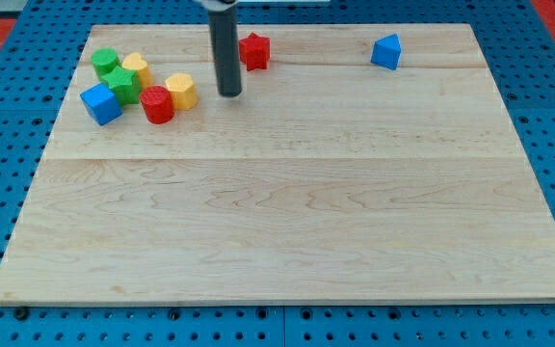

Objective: Move the yellow hexagon and the red star to be parallel with the blue triangle

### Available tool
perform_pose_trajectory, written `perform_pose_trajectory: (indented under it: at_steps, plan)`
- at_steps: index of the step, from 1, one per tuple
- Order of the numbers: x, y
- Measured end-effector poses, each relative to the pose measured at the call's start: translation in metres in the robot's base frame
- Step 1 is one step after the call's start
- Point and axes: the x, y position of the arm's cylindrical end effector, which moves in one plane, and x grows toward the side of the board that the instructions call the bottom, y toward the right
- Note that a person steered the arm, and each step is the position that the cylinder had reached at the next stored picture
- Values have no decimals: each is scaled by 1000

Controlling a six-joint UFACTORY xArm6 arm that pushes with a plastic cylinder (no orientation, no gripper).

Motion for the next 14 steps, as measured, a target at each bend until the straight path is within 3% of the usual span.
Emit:
perform_pose_trajectory:
  at_steps: [1,3,6,7,9,12,13,14]
  plan:
    - [21,-22]
    - [7,-71]
    - [-11,-61]
    - [-34,-24]
    - [-90,-4]
    - [-81,121]
    - [-96,168]
    - [-127,175]
